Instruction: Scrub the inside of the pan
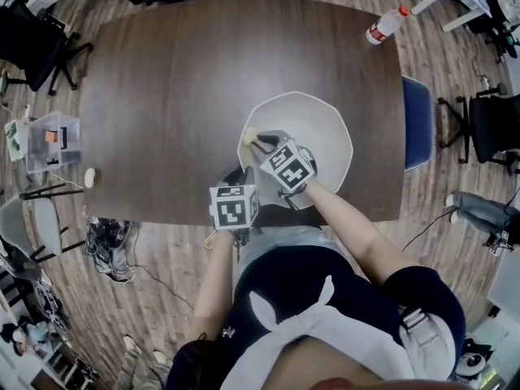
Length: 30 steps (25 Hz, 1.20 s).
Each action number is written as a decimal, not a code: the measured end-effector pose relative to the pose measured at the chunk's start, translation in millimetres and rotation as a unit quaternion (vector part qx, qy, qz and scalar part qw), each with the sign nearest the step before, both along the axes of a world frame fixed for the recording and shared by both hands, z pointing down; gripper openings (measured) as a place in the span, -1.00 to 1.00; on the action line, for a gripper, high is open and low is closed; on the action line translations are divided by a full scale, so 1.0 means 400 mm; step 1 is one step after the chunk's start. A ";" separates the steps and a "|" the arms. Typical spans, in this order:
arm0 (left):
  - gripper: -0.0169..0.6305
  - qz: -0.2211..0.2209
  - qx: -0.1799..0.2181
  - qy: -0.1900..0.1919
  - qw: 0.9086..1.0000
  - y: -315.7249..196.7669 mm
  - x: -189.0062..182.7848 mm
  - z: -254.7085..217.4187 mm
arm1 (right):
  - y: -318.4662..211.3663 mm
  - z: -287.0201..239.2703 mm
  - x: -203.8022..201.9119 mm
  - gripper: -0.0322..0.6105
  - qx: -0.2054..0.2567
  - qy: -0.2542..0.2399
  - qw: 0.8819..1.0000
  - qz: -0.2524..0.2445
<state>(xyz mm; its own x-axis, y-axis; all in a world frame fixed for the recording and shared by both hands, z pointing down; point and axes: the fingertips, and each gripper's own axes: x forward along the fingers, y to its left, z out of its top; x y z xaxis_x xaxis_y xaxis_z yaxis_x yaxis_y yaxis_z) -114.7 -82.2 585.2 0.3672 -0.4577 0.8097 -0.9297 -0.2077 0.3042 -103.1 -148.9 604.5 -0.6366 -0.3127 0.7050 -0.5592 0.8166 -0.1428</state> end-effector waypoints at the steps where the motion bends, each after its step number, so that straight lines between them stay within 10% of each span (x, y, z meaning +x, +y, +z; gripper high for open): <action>1: -0.73 0.003 0.000 -0.002 1.000 0.000 -0.001 0.000 | -0.007 0.000 0.002 -0.70 0.004 0.004 1.000 0.003; 30: -0.73 0.013 0.003 -0.010 1.000 0.014 -0.009 -0.005 | -0.124 -0.012 0.090 -0.70 0.077 0.078 0.992 0.062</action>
